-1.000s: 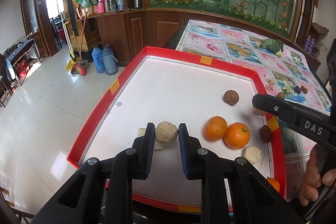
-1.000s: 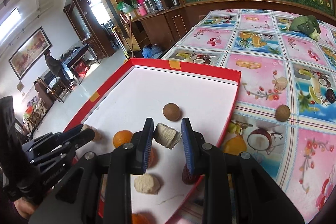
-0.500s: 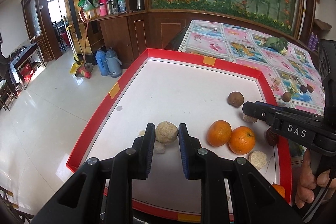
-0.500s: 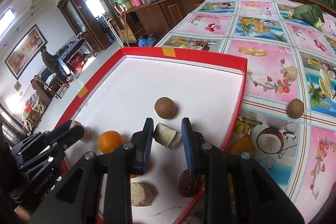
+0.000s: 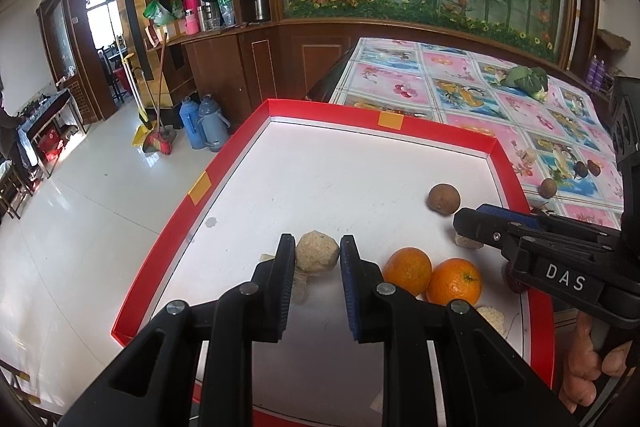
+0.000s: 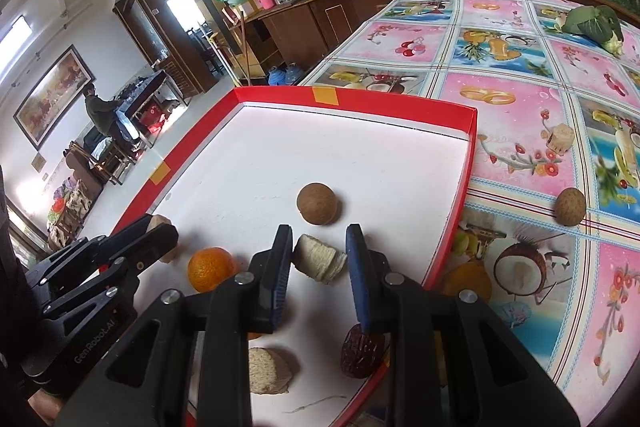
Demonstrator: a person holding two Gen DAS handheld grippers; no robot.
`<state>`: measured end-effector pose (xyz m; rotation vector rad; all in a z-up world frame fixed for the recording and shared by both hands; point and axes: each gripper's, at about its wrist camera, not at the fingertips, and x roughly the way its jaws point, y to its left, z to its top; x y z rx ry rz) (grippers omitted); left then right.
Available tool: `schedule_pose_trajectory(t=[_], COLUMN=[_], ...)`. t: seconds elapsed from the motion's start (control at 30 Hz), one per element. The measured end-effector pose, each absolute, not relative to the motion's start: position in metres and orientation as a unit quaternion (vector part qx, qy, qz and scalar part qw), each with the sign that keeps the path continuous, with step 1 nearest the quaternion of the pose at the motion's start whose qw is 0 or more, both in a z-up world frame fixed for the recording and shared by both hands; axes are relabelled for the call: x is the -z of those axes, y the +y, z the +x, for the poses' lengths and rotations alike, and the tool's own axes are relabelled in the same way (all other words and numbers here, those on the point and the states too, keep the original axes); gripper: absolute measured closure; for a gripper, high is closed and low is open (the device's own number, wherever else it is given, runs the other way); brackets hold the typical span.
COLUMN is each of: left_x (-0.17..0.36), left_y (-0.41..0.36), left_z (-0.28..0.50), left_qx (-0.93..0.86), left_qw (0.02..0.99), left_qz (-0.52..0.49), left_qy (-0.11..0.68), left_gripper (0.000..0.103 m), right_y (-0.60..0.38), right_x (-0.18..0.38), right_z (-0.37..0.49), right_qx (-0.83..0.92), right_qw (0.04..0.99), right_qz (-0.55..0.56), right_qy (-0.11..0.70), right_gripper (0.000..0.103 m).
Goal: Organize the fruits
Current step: 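Carry the ball into the tray and release with the left tool while the right tool drops the bread, then move both open tools back to the fruit pile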
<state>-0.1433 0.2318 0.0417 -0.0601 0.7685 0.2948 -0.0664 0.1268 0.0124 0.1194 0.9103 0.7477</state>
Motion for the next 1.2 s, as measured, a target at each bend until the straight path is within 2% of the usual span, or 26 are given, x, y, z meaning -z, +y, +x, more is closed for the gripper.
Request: schedule_pose_trajectory(t=[0.2, 0.23, 0.33, 0.53, 0.67, 0.93, 1.2], left_x=[-0.04, -0.04, -0.04, -0.041, -0.038, -0.037, -0.039], left_y=[0.231, 0.231, 0.229, 0.229, 0.232, 0.231, 0.221], left_z=[-0.138, -0.138, -0.138, -0.14, -0.139, -0.138, -0.137], left_qx=[-0.154, -0.155, -0.157, -0.159, -0.167, -0.172, -0.178], left_qw=[0.913, 0.913, 0.913, 0.913, 0.909, 0.902, 0.899], left_qz=[-0.024, -0.023, -0.022, -0.027, -0.033, -0.038, -0.029], left_qy=[0.376, 0.376, 0.375, 0.376, 0.381, 0.394, 0.399], left_gripper=[0.078, 0.074, 0.054, 0.039, 0.034, 0.03, 0.03], right_y=[0.128, 0.128, 0.127, 0.114, 0.106, 0.083, -0.016], right_x=[-0.013, -0.013, -0.014, -0.016, -0.019, -0.029, -0.032], right_z=[-0.067, -0.069, -0.068, -0.064, -0.063, -0.06, -0.033], right_qx=[-0.352, -0.353, -0.359, -0.359, -0.357, -0.361, -0.288], right_qw=[0.83, 0.83, 0.824, 0.819, 0.822, 0.826, 0.853], right_qz=[0.052, 0.05, 0.059, 0.103, 0.119, 0.146, 0.204], right_qy=[0.429, 0.429, 0.434, 0.436, 0.428, 0.408, 0.385], right_gripper=[0.073, 0.073, 0.073, 0.072, 0.072, 0.072, 0.072])
